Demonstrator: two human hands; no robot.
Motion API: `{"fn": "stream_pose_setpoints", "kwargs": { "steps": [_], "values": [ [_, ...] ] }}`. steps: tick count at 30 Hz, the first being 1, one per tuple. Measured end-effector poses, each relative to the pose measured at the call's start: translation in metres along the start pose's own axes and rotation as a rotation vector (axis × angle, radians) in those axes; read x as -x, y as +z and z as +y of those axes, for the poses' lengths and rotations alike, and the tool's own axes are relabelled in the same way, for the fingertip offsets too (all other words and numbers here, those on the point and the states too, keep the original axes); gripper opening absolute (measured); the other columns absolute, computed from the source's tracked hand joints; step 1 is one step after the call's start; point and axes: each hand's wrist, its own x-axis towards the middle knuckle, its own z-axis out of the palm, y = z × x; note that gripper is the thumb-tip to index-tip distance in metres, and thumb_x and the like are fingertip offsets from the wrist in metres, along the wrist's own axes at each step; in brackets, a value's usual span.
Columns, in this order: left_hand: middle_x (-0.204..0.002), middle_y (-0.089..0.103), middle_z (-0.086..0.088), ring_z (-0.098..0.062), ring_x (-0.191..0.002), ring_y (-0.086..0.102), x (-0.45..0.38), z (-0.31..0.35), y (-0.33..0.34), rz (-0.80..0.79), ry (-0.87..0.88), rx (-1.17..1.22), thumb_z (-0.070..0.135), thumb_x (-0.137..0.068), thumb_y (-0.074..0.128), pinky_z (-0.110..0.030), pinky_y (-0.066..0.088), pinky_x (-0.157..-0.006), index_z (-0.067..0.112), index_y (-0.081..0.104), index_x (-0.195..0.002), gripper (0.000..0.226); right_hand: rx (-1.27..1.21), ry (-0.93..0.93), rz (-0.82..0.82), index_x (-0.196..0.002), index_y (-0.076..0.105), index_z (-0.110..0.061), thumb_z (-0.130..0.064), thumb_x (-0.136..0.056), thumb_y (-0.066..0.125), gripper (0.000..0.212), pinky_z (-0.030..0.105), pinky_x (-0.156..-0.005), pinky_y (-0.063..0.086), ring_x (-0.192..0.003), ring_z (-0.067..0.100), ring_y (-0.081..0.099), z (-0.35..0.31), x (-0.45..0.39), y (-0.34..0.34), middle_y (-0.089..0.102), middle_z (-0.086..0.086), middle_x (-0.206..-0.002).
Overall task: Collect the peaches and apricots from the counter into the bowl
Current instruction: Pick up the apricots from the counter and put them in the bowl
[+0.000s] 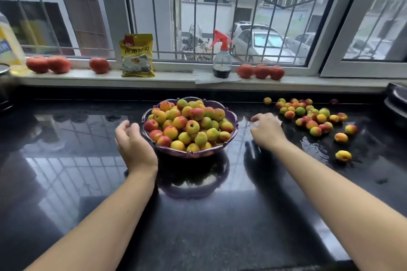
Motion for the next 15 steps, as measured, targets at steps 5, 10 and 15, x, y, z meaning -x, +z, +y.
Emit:
{"fn": "stream_pose_setpoints", "kwargs": {
  "steps": [5,10,15],
  "values": [
    [-0.155,0.047,0.001,-0.016,-0.138,0.052,-0.014,-0.021,0.008,-0.209,0.038,0.005,0.049,-0.092,0.046,-0.047,0.045,-0.116,0.032,0.038,-0.16,0.07,0.152,0.048,-0.014,-0.139,0.052,-0.017,-0.02,-0.092,0.054,0.047,0.043,-0.111,0.034,-0.136,0.039,0.035,0.018,-0.061,0.013,0.026,0.014,-0.157],
    [-0.15,0.055,0.007,-0.014,-0.134,0.058,-0.023,-0.032,0.01,-0.208,0.068,0.018,0.05,-0.093,0.047,-0.048,0.05,-0.111,0.045,0.051,-0.147,0.054,0.192,0.132,-0.057,-0.15,0.041,-0.014,-0.04,-0.102,0.048,0.055,0.049,-0.118,0.028,-0.145,0.042,0.024,0.031,-0.128,0.032,0.01,0.017,-0.163],
    [-0.146,0.058,0.011,-0.01,-0.134,0.057,-0.022,-0.034,0.011,-0.193,0.119,0.025,0.049,-0.094,0.045,-0.047,0.047,-0.115,0.039,0.054,-0.146,0.054,0.201,0.18,-0.077,-0.158,0.026,-0.016,-0.043,-0.105,0.041,0.061,0.05,-0.124,0.013,-0.153,0.039,0.004,0.044,-0.167,0.041,-0.001,0.02,-0.167]
  ]
}}
